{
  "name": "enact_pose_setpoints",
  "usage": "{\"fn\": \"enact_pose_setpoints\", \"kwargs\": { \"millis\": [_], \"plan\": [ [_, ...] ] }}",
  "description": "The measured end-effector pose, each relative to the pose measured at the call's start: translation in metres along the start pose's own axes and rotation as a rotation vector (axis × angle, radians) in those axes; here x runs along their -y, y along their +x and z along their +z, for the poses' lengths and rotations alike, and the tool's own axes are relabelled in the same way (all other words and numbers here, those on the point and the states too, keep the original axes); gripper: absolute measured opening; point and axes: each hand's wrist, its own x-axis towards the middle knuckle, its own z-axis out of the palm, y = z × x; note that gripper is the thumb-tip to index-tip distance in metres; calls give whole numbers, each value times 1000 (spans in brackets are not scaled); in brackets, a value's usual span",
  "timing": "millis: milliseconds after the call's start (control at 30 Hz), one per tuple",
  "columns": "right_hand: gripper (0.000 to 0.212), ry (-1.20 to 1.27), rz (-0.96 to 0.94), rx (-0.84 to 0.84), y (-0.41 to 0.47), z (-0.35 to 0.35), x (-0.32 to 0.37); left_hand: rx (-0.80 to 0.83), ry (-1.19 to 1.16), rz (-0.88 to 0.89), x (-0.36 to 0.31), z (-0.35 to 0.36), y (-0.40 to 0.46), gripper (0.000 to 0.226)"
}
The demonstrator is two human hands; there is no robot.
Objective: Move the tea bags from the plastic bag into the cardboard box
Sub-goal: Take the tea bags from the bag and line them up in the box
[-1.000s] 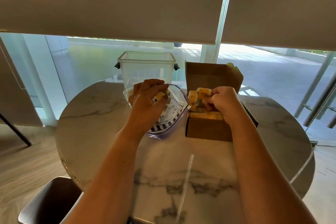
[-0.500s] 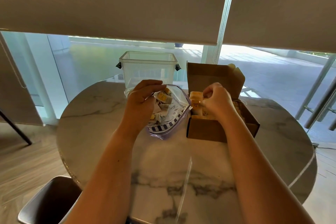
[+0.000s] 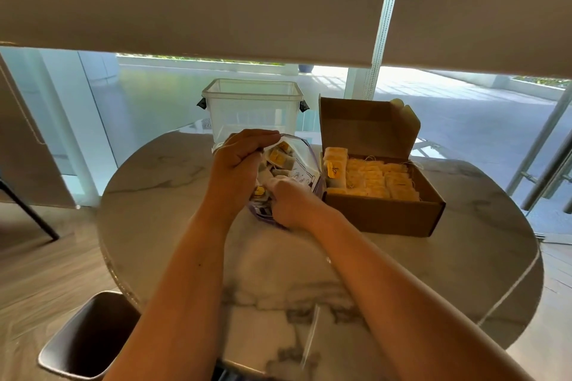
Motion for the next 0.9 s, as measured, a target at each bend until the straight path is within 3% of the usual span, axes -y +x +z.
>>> {"fn": "enact_pose_setpoints", "kwargs": {
  "millis": [100, 333, 467, 533, 733, 900],
  "plan": [
    [31, -41, -15, -85, 1, 3, -2, -5, 11, -2, 0, 0, 1, 43],
    [25, 34, 47, -121, -6, -18, 1, 7, 57, 22, 3, 1, 1, 39],
    [23, 187, 22, -422, -16, -31, -3, 2, 98, 11, 2, 2, 1, 37],
    [21, 324, 49, -482, -18, -35, -5, 14, 158, -13, 2, 3, 1, 34],
    [24, 788, 144, -485, -24, -49, -9, 14, 412, 46, 4, 5, -2, 24],
    [16, 1110, 133, -316, -35, -63, -11, -48, 330, 84, 4, 4, 2, 7]
  ]
}}
